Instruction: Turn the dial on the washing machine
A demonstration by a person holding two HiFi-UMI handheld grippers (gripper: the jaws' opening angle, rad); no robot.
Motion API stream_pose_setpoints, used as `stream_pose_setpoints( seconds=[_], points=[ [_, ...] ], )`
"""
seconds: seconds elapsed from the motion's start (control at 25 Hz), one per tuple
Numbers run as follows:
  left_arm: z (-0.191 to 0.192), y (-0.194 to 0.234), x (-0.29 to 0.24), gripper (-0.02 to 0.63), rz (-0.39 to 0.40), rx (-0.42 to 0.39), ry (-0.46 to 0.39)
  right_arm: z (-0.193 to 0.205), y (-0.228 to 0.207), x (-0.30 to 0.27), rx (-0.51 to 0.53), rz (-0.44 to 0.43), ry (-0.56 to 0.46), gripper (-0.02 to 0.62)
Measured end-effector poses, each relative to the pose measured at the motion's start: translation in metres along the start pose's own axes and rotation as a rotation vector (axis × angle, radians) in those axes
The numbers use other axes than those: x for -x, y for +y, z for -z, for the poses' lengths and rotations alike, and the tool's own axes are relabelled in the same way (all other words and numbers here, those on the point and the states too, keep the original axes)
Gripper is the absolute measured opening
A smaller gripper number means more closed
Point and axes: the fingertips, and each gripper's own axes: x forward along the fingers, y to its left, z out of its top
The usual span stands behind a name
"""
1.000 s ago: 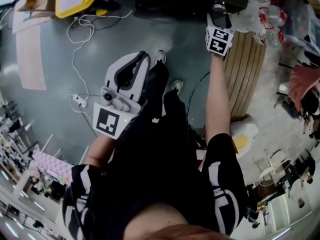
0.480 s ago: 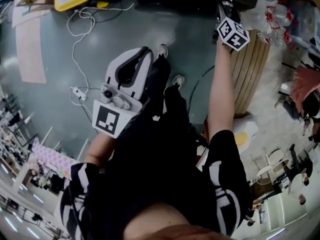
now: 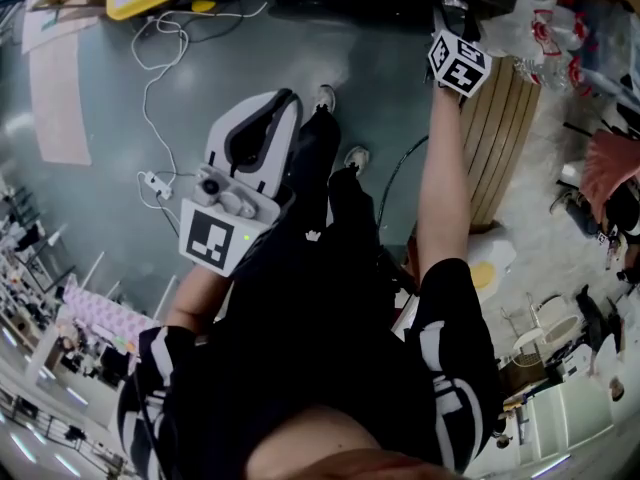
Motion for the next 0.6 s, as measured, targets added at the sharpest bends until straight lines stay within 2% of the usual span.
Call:
stream_pose_setpoints(
  seconds=[0.08,0.12,0.16,0.28,0.36,0.4,0.44,0.52,0.6],
  points=[
    [-0.0003,0.0023,0.0007,0.035,-0.001,-0.002,-0.001,-0.0011,-0.0032,0.0010,-0.225,-0.085,-0.022,0.293],
    [-0.0002,0.0029,0.0009,0.035,-0.002,-0.004,-0.003,-0.0016,-0.0043,0.0019,-0.264,-0.093,-0.031,0.293],
    [0.0001,0.0029,0.0013,0.034,-0.002,-0.006,-0.004,-0.0022,-0.0046,0.0033,-0.234,-0.071,-0.036,0.295],
    [0.0010,0.0018,0.0035,0.034,-0.001,0.000,-0.005,-0.0038,-0.0020,0.0079,0.015,0.043,-0.024,0.333],
    [0.0016,0.0014,0.0048,0.035,0.000,0.004,-0.003,-0.0047,0.0010,0.0087,0.158,0.085,-0.015,0.333],
    [0.0022,0.0016,0.0048,0.034,0.001,0.006,-0.002,-0.0050,0.0026,0.0077,0.202,0.094,-0.012,0.328],
    [0.0027,0.0023,0.0041,0.034,0.001,0.007,-0.002,-0.0053,0.0040,0.0060,0.218,0.093,-0.010,0.296],
    [0.0037,0.0040,0.0024,0.034,0.000,0.010,-0.001,-0.0055,0.0046,0.0034,0.140,0.058,-0.016,0.293],
    [0.0043,0.0043,0.0018,0.034,-0.001,0.014,0.000,-0.0056,0.0001,0.0041,-0.067,-0.011,-0.032,0.291]
  ],
)
